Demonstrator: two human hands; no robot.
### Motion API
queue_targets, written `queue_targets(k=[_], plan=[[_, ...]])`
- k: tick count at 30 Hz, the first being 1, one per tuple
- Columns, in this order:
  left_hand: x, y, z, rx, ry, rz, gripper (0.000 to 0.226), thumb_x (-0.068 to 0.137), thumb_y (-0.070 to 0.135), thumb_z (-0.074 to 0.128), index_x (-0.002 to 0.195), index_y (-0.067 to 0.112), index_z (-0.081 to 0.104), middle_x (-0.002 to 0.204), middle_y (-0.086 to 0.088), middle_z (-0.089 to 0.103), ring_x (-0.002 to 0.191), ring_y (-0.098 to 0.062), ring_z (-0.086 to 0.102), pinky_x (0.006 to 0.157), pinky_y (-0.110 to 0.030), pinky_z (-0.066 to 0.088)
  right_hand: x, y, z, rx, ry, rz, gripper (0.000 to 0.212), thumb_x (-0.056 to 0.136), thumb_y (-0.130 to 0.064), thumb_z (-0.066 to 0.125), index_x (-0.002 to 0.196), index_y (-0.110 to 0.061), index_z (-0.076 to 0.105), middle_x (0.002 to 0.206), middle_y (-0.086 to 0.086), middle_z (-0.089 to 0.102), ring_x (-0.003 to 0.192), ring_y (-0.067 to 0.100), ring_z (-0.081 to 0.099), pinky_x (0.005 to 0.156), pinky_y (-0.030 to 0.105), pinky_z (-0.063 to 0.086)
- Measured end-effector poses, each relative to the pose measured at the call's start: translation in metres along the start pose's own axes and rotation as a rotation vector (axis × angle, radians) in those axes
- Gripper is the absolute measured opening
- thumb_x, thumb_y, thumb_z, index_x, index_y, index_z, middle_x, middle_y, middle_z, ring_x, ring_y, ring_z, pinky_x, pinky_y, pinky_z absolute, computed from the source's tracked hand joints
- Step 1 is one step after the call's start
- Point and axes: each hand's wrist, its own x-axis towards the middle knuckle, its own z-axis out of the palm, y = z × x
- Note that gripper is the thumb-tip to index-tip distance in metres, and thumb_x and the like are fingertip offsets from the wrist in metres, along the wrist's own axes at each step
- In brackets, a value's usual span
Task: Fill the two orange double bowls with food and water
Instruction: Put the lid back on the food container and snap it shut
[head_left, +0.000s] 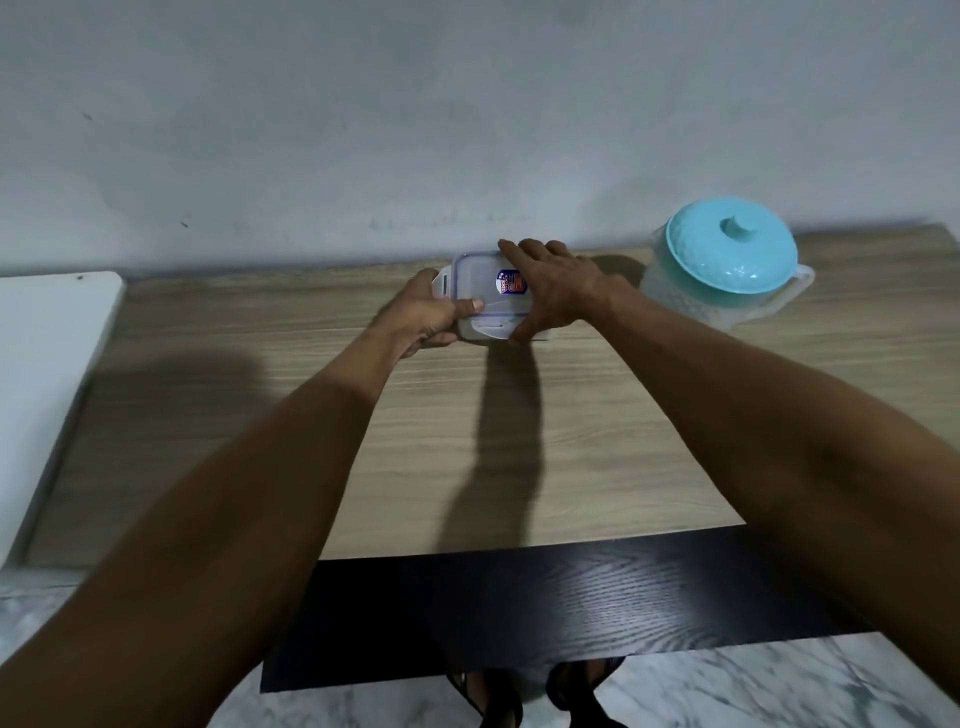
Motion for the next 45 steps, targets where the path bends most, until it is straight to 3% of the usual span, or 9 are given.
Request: queue_targets(k=[14,20,23,26,30,33,36,42,45], plan=[[-0.002,0.003,0.000,0.028,0.023,-0.030,0.069,0.072,0.026,0.084,0.130,0.020,0.047,0.123,-0.009,0.059,0.101,-0.029,0.067,0.075,-0.042,0.062,0.011,-0.002,-0.003,-0.074,-0.008,-0.020,0.127,0.059,-0.051,0.084,0.154,-0.025,0.005,0.149,0.006,0.034,0.131,0.036,0.036,0.096,0.050,0.043],[-0.013,0.008,0.001,0.083,0.063,-0.028,0.073,0.070,0.031,0.085,0.130,0.022,0.045,0.120,-0.007,0.059,0.096,-0.028,0.069,0.072,-0.043,0.062,0.008,-0.004,0.001,-0.057,0.001,-0.011,0.135,0.058,-0.052,0.086,0.155,-0.023,-0.003,0.155,0.011,0.024,0.144,0.034,0.022,0.112,0.056,0.027],[-0.015,0.006,0.002,0.131,0.091,0.020,0.070,0.063,0.039,0.085,0.120,0.024,0.046,0.116,-0.007,0.061,0.091,-0.028,0.070,0.068,-0.046,0.062,-0.012,0.003,0.015,0.261,0.081,0.119,0.130,0.064,-0.059,0.081,0.157,-0.020,-0.003,0.164,0.012,0.006,0.152,0.030,0.003,0.121,0.056,0.014],[0.002,-0.009,0.001,0.167,0.124,0.039,0.081,0.051,0.051,0.084,0.117,0.025,0.045,0.112,-0.009,0.061,0.082,-0.027,0.069,0.064,-0.054,0.061,-0.032,0.005,0.041,0.630,0.404,0.270,0.086,0.083,-0.061,0.062,0.147,-0.011,0.034,0.151,0.018,0.040,0.141,0.034,0.036,0.112,0.044,0.036],[0.033,-0.031,0.001,0.214,0.192,0.087,0.105,0.033,0.070,0.083,0.118,0.024,0.042,0.117,-0.007,0.059,0.099,-0.031,0.068,0.066,-0.053,0.060,-0.040,-0.002,0.059,0.794,0.522,0.422,0.041,0.095,-0.043,0.056,0.117,-0.008,0.059,0.119,0.022,0.065,0.113,0.043,0.058,0.084,0.039,0.046],[-0.026,0.010,0.010,0.307,0.241,0.100,0.085,0.061,0.052,0.083,0.126,0.015,0.043,0.123,-0.009,0.054,0.110,-0.030,0.060,0.082,-0.041,0.055,-0.035,-0.011,0.058,1.015,0.559,0.545,0.036,0.092,-0.037,0.062,0.115,-0.010,0.066,0.114,0.016,0.070,0.112,0.036,0.061,0.085,0.032,0.045],[-0.033,0.014,0.017,0.371,0.294,0.068,0.070,0.081,0.034,0.076,0.136,0.009,0.041,0.135,-0.011,0.046,0.124,-0.028,0.049,0.083,-0.029,0.039,-0.028,-0.013,0.059,1.154,0.579,0.633,0.035,0.089,-0.033,0.066,0.116,-0.012,0.069,0.112,0.011,0.073,0.111,0.028,0.063,0.089,0.026,0.044],[-0.042,0.017,0.024,0.428,0.346,0.088,0.061,0.086,0.034,0.070,0.135,0.007,0.045,0.140,-0.012,0.043,0.129,-0.029,0.045,0.097,-0.031,0.038,-0.023,-0.015,0.062,1.222,0.610,0.682,0.031,0.089,-0.032,0.066,0.111,-0.011,0.072,0.106,0.010,0.074,0.106,0.027,0.065,0.089,0.028,0.046],[-0.042,0.017,0.027,0.414,0.321,0.100,0.050,0.086,0.034,0.069,0.129,0.011,0.058,0.132,-0.012,0.057,0.121,-0.029,0.055,0.094,-0.032,0.043,-0.024,-0.015,0.063,1.238,0.601,0.678,0.032,0.089,-0.034,0.066,0.113,-0.013,0.072,0.107,0.009,0.074,0.106,0.026,0.066,0.092,0.030,0.048]])
